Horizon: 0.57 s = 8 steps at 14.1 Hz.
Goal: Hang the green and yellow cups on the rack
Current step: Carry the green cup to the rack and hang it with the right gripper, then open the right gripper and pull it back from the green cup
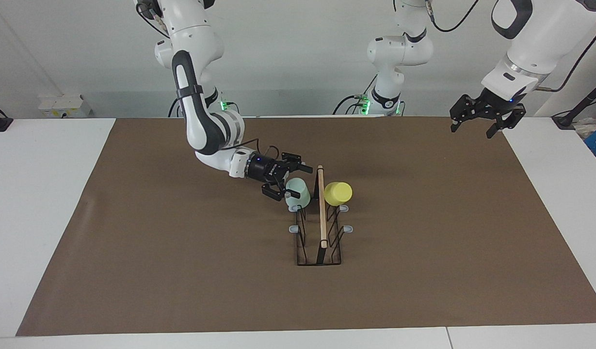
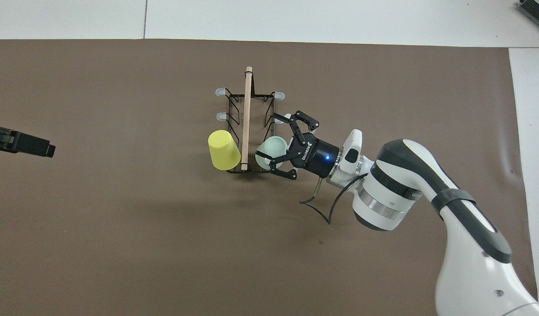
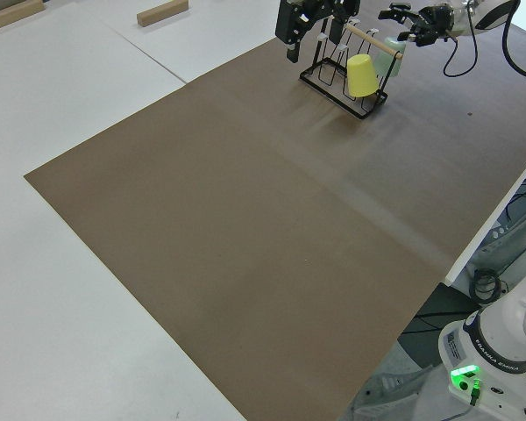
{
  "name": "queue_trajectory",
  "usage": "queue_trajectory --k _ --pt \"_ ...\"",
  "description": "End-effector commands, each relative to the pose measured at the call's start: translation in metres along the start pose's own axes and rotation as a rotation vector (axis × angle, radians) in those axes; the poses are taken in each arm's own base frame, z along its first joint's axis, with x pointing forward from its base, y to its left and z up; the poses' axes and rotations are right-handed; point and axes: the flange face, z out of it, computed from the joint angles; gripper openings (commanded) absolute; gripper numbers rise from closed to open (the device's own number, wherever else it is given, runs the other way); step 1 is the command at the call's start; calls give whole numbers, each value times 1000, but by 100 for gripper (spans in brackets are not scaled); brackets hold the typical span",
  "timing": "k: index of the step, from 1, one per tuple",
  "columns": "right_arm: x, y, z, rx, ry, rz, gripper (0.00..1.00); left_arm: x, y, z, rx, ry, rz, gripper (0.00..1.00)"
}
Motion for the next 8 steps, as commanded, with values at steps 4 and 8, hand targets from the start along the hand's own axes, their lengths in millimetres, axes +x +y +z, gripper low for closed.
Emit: queue_trajectory --k 4,8 --pt "117 60 -41 168 -203 -26 100 -8 -2 -3 20 13 -13 100" --pt "189 60 -76 263 -457 154 100 -8 -2 -2 20 11 -13 100"
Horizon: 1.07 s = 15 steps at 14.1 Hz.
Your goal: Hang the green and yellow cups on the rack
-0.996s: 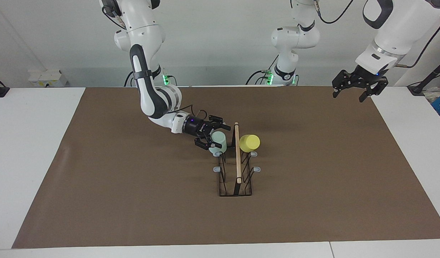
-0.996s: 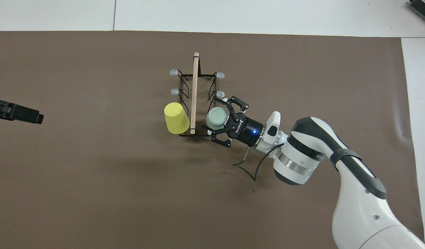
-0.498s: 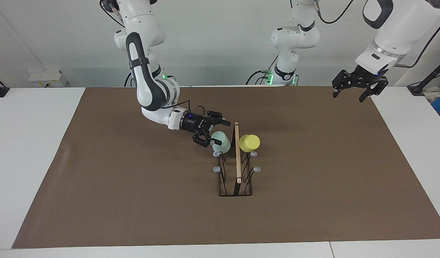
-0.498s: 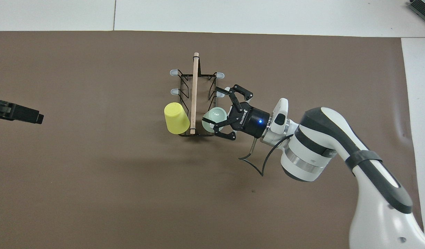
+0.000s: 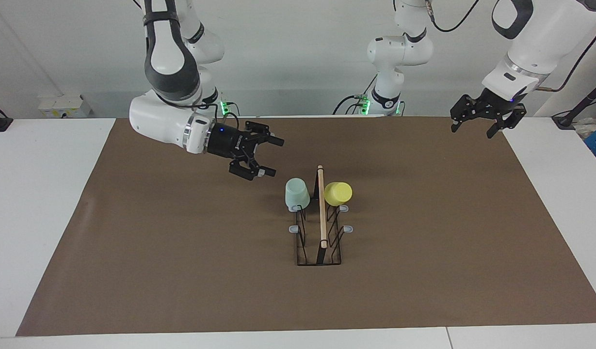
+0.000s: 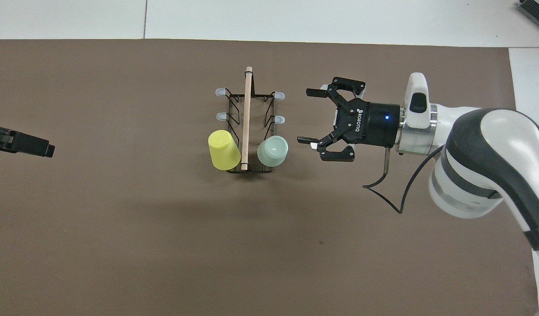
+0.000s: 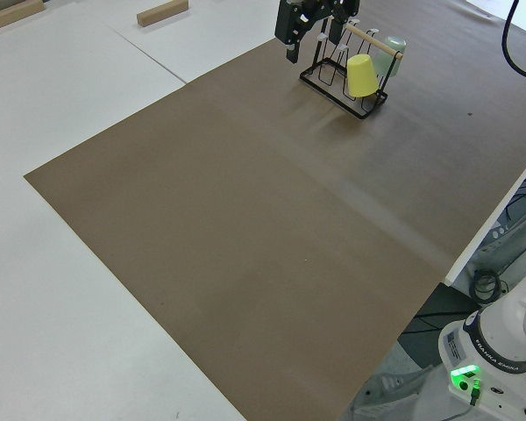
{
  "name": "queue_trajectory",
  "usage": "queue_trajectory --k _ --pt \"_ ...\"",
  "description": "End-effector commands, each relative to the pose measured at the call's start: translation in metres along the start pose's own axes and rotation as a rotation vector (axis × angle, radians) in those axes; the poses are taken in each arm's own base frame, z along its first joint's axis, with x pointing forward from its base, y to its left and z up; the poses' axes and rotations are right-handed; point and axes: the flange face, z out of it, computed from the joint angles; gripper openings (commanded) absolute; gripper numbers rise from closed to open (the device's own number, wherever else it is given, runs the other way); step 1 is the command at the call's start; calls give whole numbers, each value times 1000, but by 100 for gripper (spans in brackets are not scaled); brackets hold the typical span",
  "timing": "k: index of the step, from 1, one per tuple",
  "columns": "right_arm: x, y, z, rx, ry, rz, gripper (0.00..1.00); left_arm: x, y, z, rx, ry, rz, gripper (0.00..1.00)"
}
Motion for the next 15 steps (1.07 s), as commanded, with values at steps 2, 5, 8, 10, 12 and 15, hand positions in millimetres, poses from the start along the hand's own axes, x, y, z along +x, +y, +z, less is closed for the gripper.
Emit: queue_trajectory --k 2,5,8,10,12,15 --pt "32 -28 -42 75 -246 170 100 -8 -1 -2 20 11 -12 100" --pt "31 -36 -67 83 -402 224 100 -8 -1 -2 20 11 -12 100" --pt "24 -30 -77 7 -552 346 100 -9 -2 -3 20 13 -14 100" --pt "16 -27 -79 -145 -765 432 100 -9 -2 -3 20 13 -14 100" --pt "12 -30 -72 -285 -943 482 100 -9 -4 -3 20 11 -17 100" --pt "3 -27 -122 -372 -1023 707 100 -9 -2 -3 20 13 -14 100"
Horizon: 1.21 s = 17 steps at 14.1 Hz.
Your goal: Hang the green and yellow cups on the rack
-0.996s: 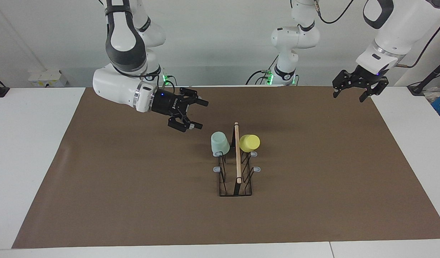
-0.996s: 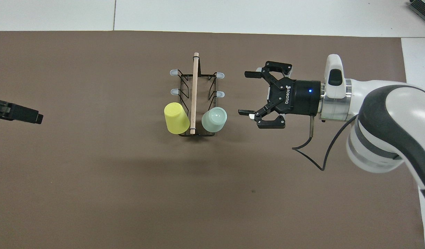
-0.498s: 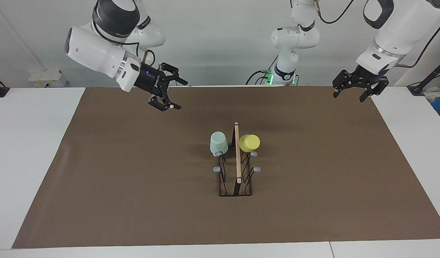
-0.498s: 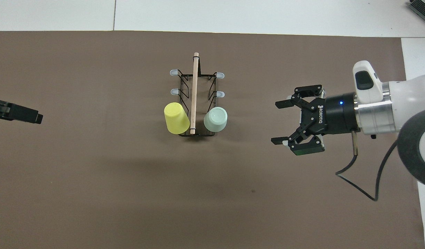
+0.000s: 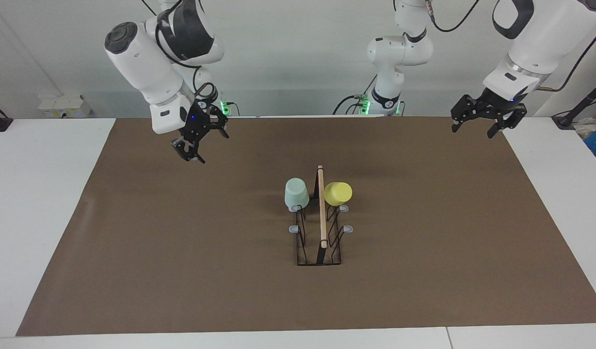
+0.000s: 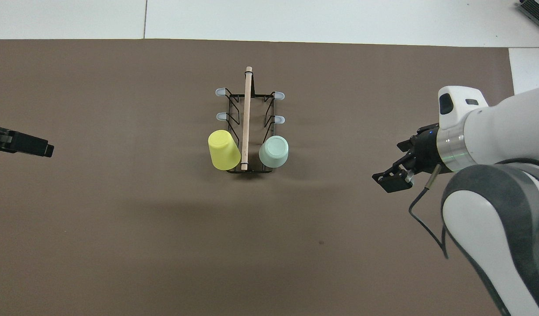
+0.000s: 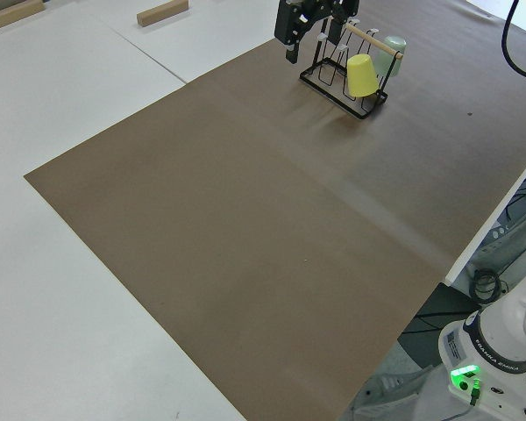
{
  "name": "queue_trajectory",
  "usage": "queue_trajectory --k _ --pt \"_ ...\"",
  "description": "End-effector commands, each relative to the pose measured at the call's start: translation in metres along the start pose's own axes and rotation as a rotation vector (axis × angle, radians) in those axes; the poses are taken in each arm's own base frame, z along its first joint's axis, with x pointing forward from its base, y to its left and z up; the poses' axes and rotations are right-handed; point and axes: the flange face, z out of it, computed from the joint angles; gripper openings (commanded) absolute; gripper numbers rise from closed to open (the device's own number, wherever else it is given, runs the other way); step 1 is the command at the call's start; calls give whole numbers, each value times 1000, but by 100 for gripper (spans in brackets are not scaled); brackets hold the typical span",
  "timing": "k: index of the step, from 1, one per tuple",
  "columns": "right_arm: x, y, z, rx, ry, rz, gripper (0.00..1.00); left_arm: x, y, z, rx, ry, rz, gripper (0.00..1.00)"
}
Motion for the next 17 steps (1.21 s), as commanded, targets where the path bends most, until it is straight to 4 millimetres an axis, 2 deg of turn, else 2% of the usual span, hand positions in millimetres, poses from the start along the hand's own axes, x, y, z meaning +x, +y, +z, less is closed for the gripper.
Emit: queue_trajectory --k 1,3,4,6,9,12,17 --pt "-36 40 -32 -13 -67 196 100 -8 0 -3 20 12 -8 100" --pt "-46 50 -33 -58 -101 236 100 -9 1 -2 17 -1 -14 100" --pt "-48 52 -33 -93 -122 277 100 -7 13 -3 19 5 10 100" --pt "-50 50 -32 -115 -144 379 100 -3 22 -4 24 19 24 100" --pt "-46 44 -32 -141 -143 505 100 -2 16 -8 74 27 27 100" --pt "-43 46 -27 -156 -122 501 100 0 16 -14 84 50 28 100" --pt "-30 47 -20 -184 -83 477 100 -2 2 -19 77 44 6 100"
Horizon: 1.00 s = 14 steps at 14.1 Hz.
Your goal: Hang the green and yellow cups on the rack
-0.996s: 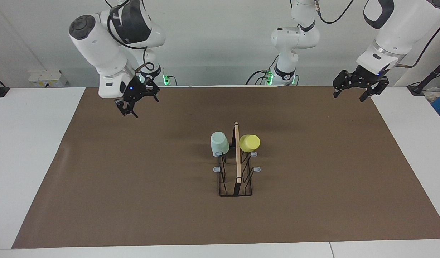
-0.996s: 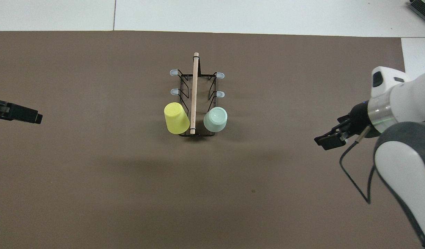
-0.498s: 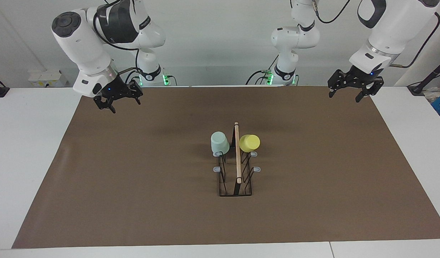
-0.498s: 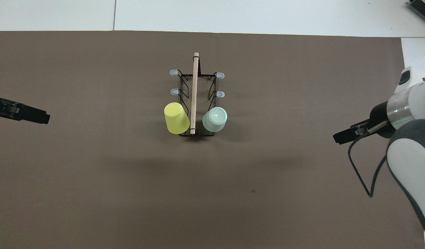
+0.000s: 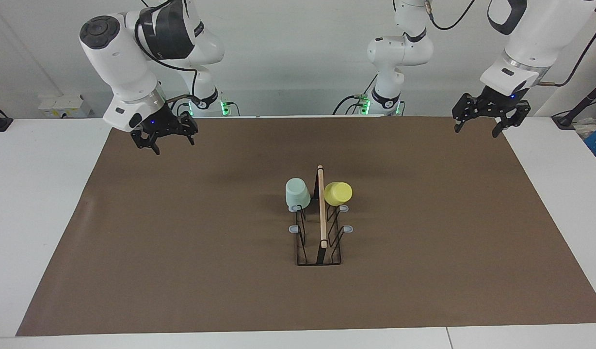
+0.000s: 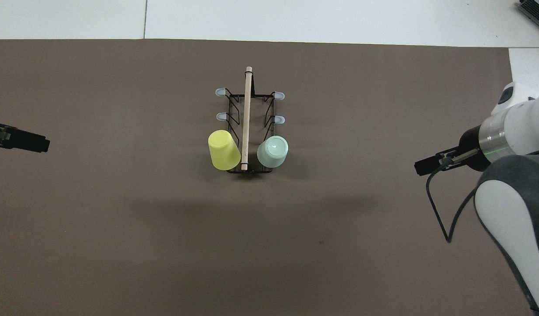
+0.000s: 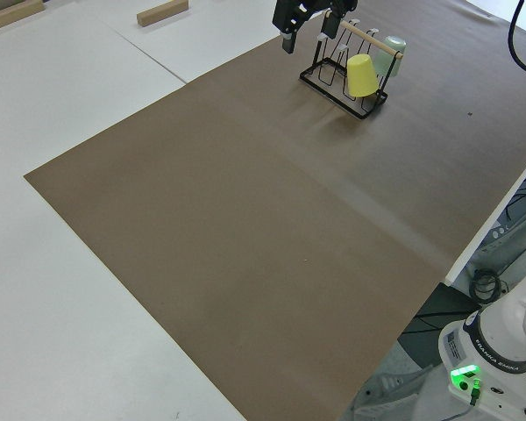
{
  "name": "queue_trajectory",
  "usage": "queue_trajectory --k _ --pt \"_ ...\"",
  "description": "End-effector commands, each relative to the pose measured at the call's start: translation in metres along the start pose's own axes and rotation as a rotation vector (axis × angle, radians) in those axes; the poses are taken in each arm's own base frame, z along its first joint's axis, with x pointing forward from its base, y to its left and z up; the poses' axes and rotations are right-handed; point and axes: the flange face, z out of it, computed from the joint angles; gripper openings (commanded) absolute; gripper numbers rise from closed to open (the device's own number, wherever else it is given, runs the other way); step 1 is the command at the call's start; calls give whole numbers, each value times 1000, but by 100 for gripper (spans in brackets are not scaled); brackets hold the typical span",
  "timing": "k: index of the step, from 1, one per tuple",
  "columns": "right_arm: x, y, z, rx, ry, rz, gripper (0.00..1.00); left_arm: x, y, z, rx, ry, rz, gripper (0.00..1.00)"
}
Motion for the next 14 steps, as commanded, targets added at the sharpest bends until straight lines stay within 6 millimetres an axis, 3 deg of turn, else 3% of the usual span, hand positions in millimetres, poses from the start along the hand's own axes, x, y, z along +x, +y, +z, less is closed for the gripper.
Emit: queue_trajectory --k 1,6,9,14 --pt "6 0 7 -28 15 11 100 -5 -5 -8 12 0 -13 100" --pt "14 3 14 -45 19 6 100 -8 -5 -5 1 -25 -24 100" --pt "14 -5 21 -39 -17 -3 100 -8 -4 -4 -1 -28 -44 100" --pt "12 1 23 -36 -24 9 100 -9 -10 -4 -18 -10 -89 100"
